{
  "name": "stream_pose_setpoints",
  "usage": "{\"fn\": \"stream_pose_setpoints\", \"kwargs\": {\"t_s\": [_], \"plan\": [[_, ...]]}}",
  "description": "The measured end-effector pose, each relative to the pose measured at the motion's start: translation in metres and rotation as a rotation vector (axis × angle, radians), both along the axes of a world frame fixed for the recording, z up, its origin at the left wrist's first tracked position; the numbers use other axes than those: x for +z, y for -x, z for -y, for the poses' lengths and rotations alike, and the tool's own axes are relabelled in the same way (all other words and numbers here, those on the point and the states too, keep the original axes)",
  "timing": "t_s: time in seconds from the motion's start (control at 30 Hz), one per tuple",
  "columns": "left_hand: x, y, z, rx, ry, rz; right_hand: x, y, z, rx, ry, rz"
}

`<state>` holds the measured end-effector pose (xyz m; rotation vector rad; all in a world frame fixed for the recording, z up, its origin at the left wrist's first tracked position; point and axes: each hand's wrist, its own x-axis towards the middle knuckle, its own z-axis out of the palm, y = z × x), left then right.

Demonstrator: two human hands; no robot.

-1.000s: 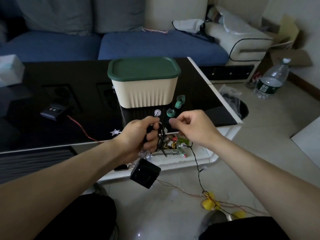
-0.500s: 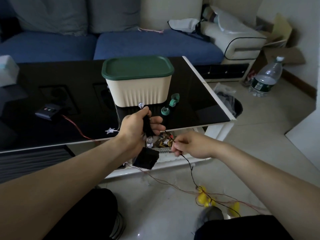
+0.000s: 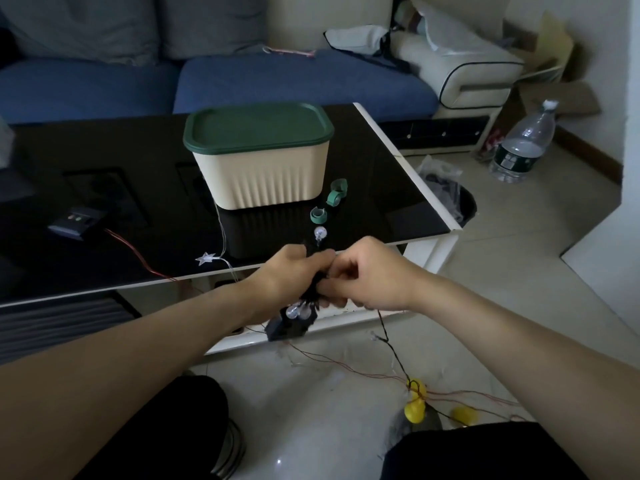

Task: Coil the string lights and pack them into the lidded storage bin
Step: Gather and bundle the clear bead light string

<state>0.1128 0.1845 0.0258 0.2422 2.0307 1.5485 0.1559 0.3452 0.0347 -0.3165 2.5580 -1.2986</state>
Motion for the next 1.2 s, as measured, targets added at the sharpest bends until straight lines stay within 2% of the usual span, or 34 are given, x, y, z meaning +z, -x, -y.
{"fn": "stream_pose_setpoints", "kwargs": {"t_s": [0.07, 0.17, 0.27, 0.37, 0.47, 0.57, 0.67, 0.8, 0.87, 0.9, 1.03, 1.13, 1.2], "plan": [[0.000, -0.003, 0.000, -0.149, 0.036, 0.029, 0.001, 0.000, -0.004, 0.006, 0.033, 0.023], [0.000, 0.000, 0.001, -0.219, 0.177, -0.003, 0.004, 0.000, -0.008, 0.029, 0.065, 0.162], [0.000, -0.004, 0.002, -0.279, 0.296, 0.029, 0.000, 0.003, -0.019, 0.026, -0.064, 0.269], [-0.003, -0.008, 0.002, -0.293, 0.242, 0.095, -0.013, 0.005, -0.037, 0.062, -0.315, 0.318], [-0.003, -0.005, 0.005, -0.283, 0.177, 0.121, -0.035, -0.003, -0.056, 0.059, -0.419, 0.354], [0.003, -0.003, 0.008, -0.275, 0.062, 0.164, -0.063, -0.014, -0.078, -0.091, -0.494, 0.266], [0.006, -0.007, 0.005, -0.253, -0.055, 0.192, -0.089, -0.029, -0.102, -0.182, -0.599, 0.319], [0.001, -0.013, -0.006, -0.129, -0.130, 0.198, -0.106, -0.046, -0.118, -0.399, -0.342, 0.576], [-0.009, -0.016, -0.012, -0.065, -0.099, 0.176, -0.107, -0.052, -0.122, -0.476, -0.291, 0.607], [-0.016, -0.017, -0.015, -0.045, -0.068, 0.164, -0.103, -0.053, -0.123, -0.510, -0.269, 0.579], [-0.034, -0.022, -0.025, 0.007, 0.050, 0.195, -0.082, -0.053, -0.123, -0.602, -0.288, 0.234], [-0.037, -0.029, -0.032, -0.034, 0.094, 0.198, -0.075, -0.058, -0.122, -0.465, -0.484, 0.337], [-0.038, -0.032, -0.035, -0.062, 0.093, 0.197, -0.070, -0.057, -0.126, -0.502, -0.557, 0.251]]}}
